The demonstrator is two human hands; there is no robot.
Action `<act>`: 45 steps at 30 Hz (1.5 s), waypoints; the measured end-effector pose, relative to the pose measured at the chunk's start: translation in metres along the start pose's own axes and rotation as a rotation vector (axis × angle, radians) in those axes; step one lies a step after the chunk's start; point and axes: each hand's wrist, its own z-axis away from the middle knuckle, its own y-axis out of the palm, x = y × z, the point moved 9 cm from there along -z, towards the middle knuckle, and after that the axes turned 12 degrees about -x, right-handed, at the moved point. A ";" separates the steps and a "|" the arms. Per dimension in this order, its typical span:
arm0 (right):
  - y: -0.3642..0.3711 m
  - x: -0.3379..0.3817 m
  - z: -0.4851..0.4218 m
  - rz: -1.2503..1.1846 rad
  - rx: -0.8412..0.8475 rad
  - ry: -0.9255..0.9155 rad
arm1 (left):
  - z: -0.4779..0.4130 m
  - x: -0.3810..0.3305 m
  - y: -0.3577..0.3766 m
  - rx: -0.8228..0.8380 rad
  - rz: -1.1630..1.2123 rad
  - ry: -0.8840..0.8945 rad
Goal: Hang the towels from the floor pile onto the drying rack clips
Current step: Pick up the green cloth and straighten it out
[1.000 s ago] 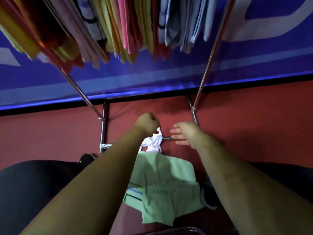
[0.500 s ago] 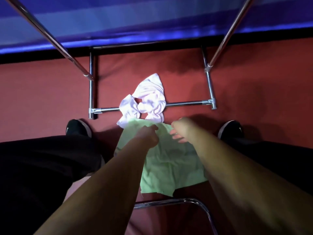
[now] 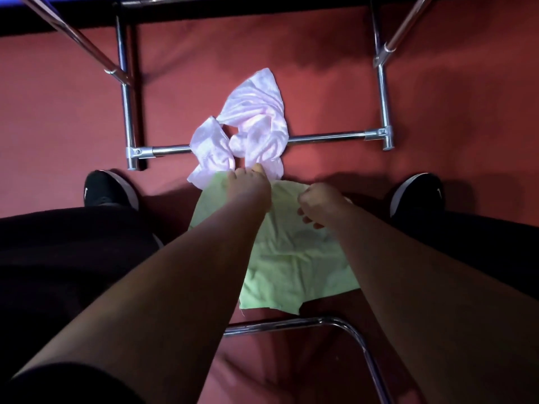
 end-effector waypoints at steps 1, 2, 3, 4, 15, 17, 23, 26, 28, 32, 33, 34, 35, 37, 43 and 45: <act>0.001 -0.004 0.001 0.056 0.007 -0.016 | -0.001 0.003 -0.002 -0.055 -0.009 0.006; 0.000 -0.006 0.003 0.113 0.005 -0.038 | -0.002 0.006 -0.004 -0.093 0.000 0.019; -0.001 -0.009 0.003 0.159 -0.022 -0.060 | -0.001 0.008 -0.007 -0.115 0.026 0.035; -0.004 -0.009 0.002 0.187 -0.077 -0.087 | 0.000 0.011 -0.010 -0.123 0.067 0.051; -0.028 0.051 0.026 0.260 -0.134 -0.300 | 0.028 0.014 -0.099 -0.048 0.725 0.217; -0.043 0.061 0.041 0.142 -0.142 -0.309 | 0.032 0.021 -0.118 -0.024 0.559 0.253; -0.096 0.092 0.109 0.051 -0.212 -0.410 | 0.060 0.045 -0.172 0.036 0.008 0.277; -0.126 0.118 0.149 0.155 -0.297 -0.485 | 0.077 0.067 -0.211 -0.047 -0.026 0.163; -0.139 0.126 0.168 0.122 -0.278 -0.421 | 0.083 0.085 -0.237 -0.106 -0.002 0.071; -0.156 0.135 0.215 -0.119 -0.071 -0.202 | 0.119 0.097 -0.317 -0.286 0.079 0.029; -0.161 0.140 0.229 -0.187 -0.037 -0.180 | 0.130 0.096 -0.336 -0.316 0.095 0.032; -0.169 0.146 0.247 -0.263 -0.014 -0.173 | 0.141 0.095 -0.355 -0.334 0.112 0.039; -0.177 0.152 0.262 -0.352 0.003 -0.164 | 0.153 0.093 -0.370 -0.331 0.136 0.044; -0.193 0.162 0.287 -0.537 0.010 -0.152 | 0.176 0.087 -0.385 -0.247 0.251 0.064; -0.207 0.177 0.329 -1.110 0.096 -0.177 | 0.240 0.045 -0.335 0.275 0.728 0.192; -0.200 0.176 0.329 -1.259 0.156 -0.148 | 0.233 0.034 -0.332 0.143 0.679 0.226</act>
